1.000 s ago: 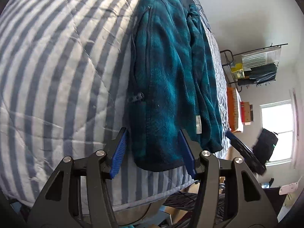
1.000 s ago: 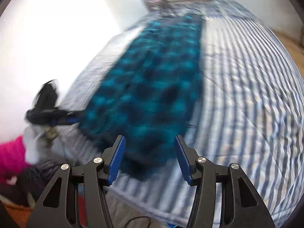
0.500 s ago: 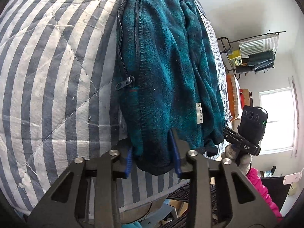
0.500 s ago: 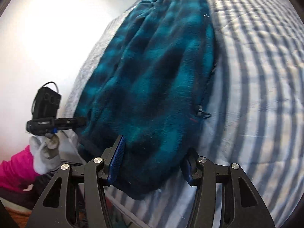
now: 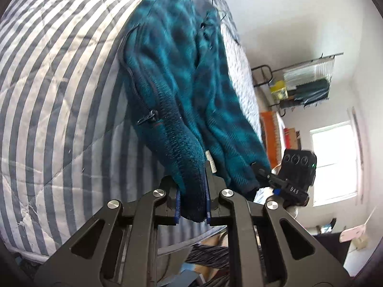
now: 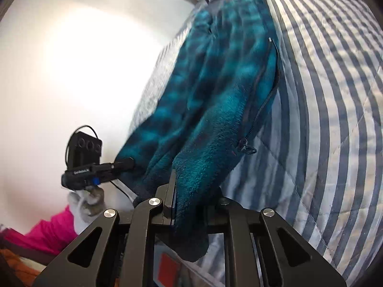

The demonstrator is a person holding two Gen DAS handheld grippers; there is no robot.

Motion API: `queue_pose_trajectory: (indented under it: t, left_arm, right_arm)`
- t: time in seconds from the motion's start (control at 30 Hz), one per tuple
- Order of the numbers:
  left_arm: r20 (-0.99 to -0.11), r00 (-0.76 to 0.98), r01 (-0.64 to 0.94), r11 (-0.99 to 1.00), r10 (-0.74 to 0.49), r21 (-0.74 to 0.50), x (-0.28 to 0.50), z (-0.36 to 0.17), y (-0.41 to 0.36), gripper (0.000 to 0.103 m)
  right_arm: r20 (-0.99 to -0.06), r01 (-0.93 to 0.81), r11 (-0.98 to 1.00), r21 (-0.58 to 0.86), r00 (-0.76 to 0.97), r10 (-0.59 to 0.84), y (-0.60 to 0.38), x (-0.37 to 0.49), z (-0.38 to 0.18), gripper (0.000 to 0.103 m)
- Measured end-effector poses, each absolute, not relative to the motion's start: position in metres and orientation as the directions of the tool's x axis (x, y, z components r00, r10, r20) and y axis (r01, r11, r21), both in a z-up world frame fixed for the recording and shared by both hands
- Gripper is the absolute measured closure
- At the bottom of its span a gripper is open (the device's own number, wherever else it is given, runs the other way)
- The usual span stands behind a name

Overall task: Fold large clothes
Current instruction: 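Lift the hem with both grippers and fold it toward the collar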

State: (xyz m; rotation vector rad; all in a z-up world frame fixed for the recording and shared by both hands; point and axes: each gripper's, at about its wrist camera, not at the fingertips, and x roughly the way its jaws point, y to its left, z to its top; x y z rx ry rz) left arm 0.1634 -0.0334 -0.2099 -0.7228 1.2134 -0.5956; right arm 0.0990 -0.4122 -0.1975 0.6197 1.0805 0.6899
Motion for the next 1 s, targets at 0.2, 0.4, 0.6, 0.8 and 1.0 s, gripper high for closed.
queue_pose_trajectory:
  t: [0.2,0.4,0.6,0.8,1.0]
  left_arm:
    - [-0.601,0.302,0.038,0.639,-0.74,-0.768,0.194,-0.181,-0.035,0.091]
    - [-0.609,0.361,0.061,0.67,-0.706,-0.74,0.232,-0.159,-0.034,0.091]
    - [-0.625,0.395,0.043,0.694,-0.673,-0.719,0.277,-0.162,-0.034,0.091]
    - [-0.66,0.403,-0.005,0.719,-0.635,-0.695,0.32,-0.184,-0.039,0.091]
    - [-0.697,0.385,-0.038,0.744,-0.605,-0.667,0.347,-0.216,-0.047,0.091]
  right_arm:
    - [-0.545,-0.203,0.639,0.742,0.372,0.751,-0.415,0.111,-0.164,0.09]
    - [-0.577,-0.188,0.689,0.7,0.42,0.701,-0.423,0.143,-0.144,0.091]
    - [-0.596,-0.164,0.72,0.675,0.454,0.662,-0.424,0.19,-0.137,0.091]
    - [-0.617,-0.103,0.726,0.68,0.455,0.642,-0.423,0.236,-0.154,0.091]
    - [-0.654,-0.036,0.735,0.677,0.427,0.624,-0.423,0.272,-0.187,0.091]
